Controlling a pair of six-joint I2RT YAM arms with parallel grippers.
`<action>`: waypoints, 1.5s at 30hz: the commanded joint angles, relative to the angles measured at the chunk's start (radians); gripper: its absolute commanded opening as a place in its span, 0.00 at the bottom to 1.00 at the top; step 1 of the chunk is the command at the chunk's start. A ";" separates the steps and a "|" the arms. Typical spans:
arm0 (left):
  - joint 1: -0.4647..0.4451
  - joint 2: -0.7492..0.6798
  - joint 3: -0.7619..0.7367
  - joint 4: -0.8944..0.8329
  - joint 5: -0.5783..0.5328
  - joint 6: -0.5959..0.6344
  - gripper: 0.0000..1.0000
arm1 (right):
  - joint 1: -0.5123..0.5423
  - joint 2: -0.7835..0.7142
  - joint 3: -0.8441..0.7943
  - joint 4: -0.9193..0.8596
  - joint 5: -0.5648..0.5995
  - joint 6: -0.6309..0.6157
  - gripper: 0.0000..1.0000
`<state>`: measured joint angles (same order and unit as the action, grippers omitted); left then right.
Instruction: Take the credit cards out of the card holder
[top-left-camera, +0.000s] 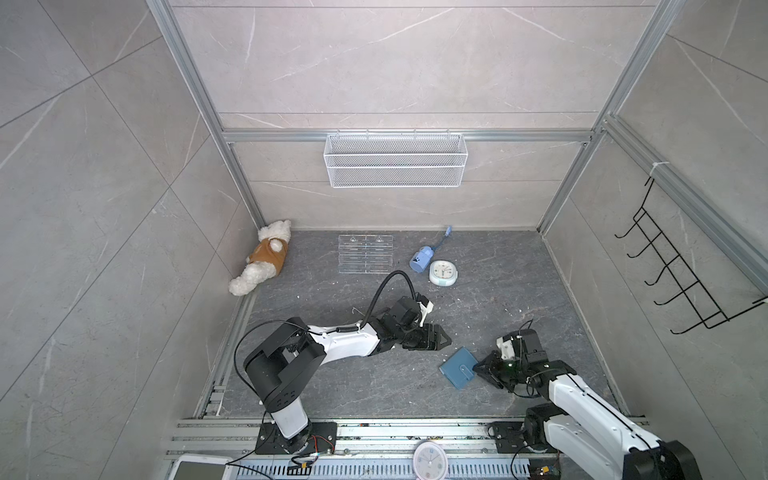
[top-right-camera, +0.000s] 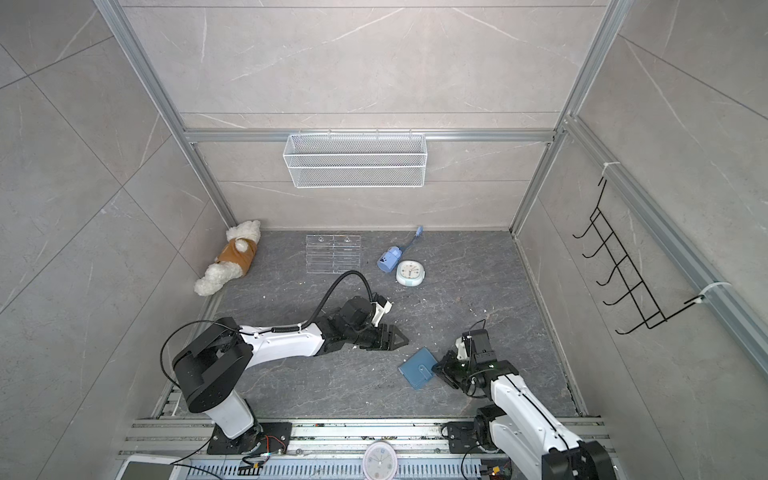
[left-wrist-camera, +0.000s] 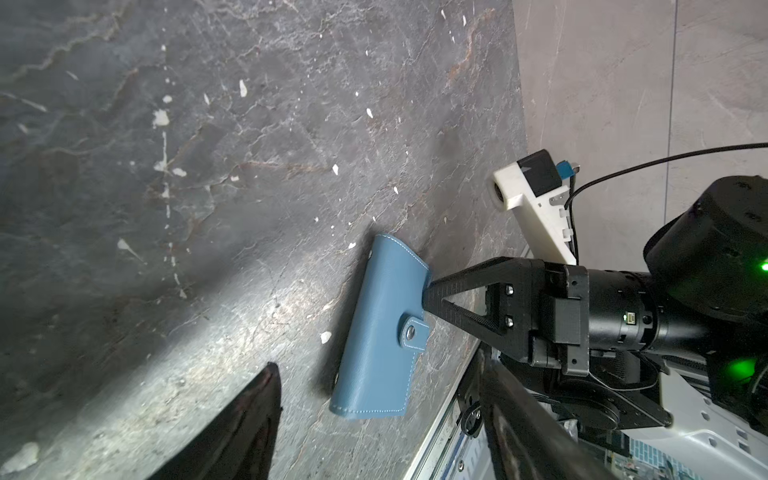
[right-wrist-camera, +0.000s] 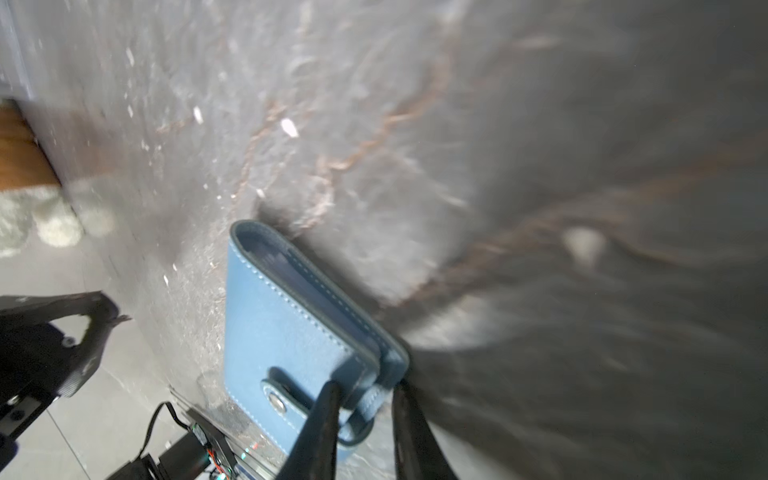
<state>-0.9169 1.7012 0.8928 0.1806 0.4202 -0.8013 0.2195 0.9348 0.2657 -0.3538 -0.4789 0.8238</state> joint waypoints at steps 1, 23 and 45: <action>-0.005 -0.001 -0.031 0.063 -0.018 -0.036 0.75 | 0.072 0.066 0.023 0.103 0.049 0.035 0.25; -0.006 -0.390 -0.371 0.067 -0.264 -0.175 0.70 | 0.548 0.545 0.370 0.242 0.302 0.202 0.31; -0.046 -0.537 -0.387 0.011 -0.310 -0.257 0.73 | 0.635 0.214 0.194 0.174 0.296 0.113 0.41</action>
<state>-0.9565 1.2041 0.4953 0.2035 0.1452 -1.0420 0.8333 1.1381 0.4732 -0.2302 -0.1726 0.9310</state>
